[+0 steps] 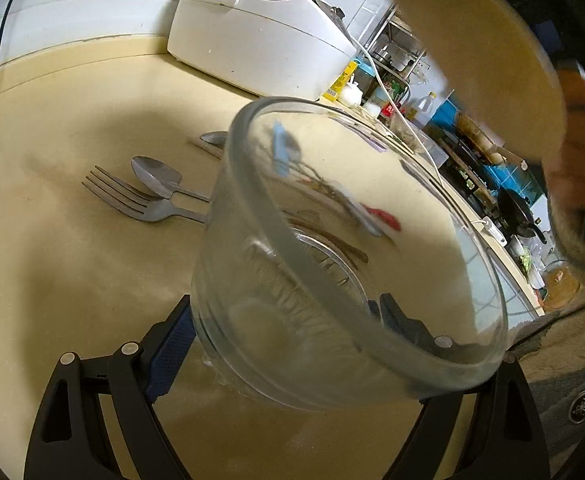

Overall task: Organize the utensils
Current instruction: 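Lift the white plastic spoon and lower it handle-first into the held glass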

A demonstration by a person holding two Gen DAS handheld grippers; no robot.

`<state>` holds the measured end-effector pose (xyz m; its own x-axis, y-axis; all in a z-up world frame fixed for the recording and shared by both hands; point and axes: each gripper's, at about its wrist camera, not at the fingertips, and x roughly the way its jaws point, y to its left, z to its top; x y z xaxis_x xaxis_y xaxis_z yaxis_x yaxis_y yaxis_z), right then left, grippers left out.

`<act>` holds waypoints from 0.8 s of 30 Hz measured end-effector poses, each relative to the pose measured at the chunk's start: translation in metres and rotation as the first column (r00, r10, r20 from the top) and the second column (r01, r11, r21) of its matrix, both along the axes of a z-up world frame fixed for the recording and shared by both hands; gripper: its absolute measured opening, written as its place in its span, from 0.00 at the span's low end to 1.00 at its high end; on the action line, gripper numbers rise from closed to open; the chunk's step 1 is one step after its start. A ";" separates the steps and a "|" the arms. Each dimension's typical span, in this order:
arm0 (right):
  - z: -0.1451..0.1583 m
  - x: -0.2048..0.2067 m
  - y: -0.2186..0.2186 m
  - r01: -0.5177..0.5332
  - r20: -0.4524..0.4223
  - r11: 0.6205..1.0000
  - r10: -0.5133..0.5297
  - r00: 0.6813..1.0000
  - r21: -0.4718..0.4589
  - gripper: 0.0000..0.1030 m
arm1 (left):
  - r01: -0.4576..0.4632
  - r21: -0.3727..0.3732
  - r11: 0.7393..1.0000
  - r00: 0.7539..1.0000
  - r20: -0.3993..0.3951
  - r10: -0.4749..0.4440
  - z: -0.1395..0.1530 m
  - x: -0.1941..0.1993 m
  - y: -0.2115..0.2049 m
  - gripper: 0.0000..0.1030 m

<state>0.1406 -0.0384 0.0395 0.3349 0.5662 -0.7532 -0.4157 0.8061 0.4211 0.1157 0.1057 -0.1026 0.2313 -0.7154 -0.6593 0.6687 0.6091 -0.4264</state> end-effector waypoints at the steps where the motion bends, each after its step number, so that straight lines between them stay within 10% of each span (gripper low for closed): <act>1: -0.006 -0.001 0.003 0.001 -0.005 1.000 -0.001 1.000 -0.005 0.07 | 0.000 0.000 1.000 1.000 -0.001 0.000 0.000 0.000 0.001 0.87; 24: -0.029 -0.041 0.008 -0.081 0.015 0.983 0.085 0.996 -0.163 0.07 | 0.000 0.000 1.000 1.000 -0.002 0.000 0.000 0.001 0.000 0.87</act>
<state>0.0992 -0.0305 0.0106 0.3092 0.4641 -0.8301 -0.4915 0.8252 0.2783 0.1170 0.1056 -0.1024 0.2300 -0.7152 -0.6600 0.6678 0.6093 -0.4275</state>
